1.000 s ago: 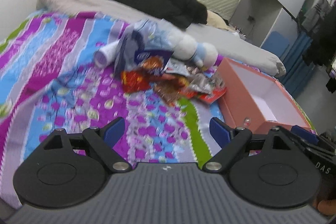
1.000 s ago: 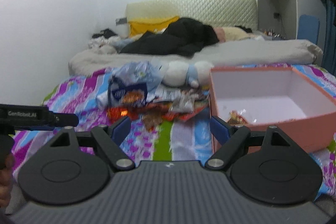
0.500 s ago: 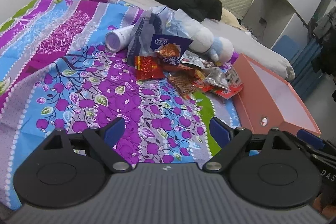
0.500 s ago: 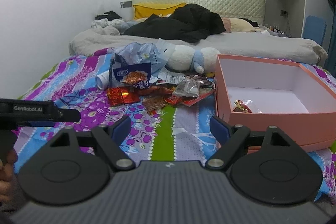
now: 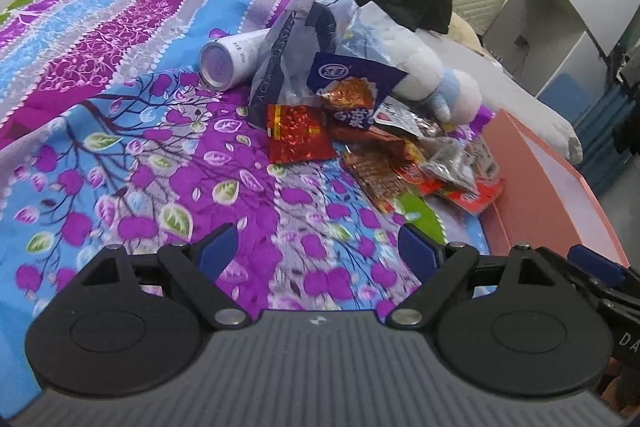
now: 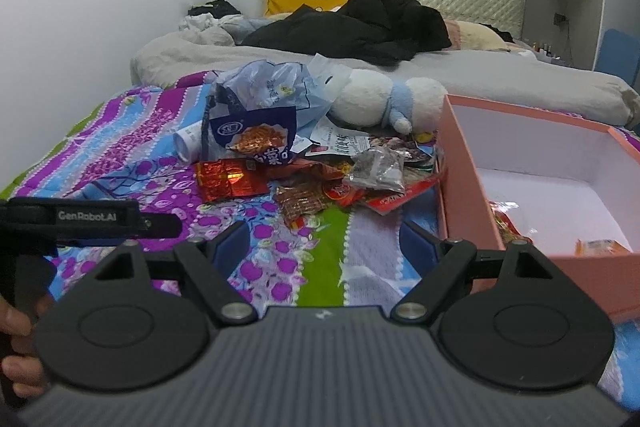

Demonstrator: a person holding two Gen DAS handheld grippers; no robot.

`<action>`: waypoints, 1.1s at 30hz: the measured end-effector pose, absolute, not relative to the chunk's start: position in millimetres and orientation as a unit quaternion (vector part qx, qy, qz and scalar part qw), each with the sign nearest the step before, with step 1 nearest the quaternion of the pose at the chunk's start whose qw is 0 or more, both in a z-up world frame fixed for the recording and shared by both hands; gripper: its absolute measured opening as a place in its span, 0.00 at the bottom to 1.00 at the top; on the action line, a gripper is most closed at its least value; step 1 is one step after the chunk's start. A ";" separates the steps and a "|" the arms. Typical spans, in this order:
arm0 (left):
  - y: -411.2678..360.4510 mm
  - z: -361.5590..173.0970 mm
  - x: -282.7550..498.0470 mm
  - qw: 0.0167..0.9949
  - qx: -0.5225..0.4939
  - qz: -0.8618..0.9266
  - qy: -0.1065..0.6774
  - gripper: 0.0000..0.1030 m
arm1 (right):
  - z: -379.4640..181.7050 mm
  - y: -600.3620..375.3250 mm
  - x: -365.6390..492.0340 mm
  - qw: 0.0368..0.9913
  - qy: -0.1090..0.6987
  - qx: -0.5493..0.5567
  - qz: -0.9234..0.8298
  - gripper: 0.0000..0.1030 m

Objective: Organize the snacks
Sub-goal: 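Reach the right tool to the clear packet while the left tool reaches the red wrapper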

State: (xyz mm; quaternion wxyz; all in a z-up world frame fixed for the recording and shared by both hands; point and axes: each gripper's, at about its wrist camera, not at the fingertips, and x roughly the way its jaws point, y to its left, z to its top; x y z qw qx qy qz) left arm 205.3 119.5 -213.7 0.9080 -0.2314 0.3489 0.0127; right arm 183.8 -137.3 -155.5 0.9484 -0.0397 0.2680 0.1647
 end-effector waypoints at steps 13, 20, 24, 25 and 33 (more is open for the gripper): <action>141.8 -233.3 291.2 0.915 -0.217 0.020 0.341 0.83 | -181.4 -109.2 284.4 0.952 0.269 -0.048 0.140 0.81; 146.6 -244.7 318.2 0.920 -0.191 0.029 0.342 0.75 | -199.2 -97.5 325.7 0.956 0.264 -0.070 0.106 0.81; 149.8 -252.5 329.8 0.918 -0.193 0.024 0.345 0.68 | -210.4 -95.2 347.3 0.958 0.265 -0.076 0.082 0.81; 150.4 -254.4 332.3 0.918 -0.193 0.023 0.346 0.65 | -213.2 -95.2 352.2 0.958 0.266 -0.077 0.076 0.81; 147.7 -261.1 341.2 0.918 -0.187 0.015 0.349 0.44 | -232.4 -99.9 381.0 0.953 0.288 -0.072 0.053 0.81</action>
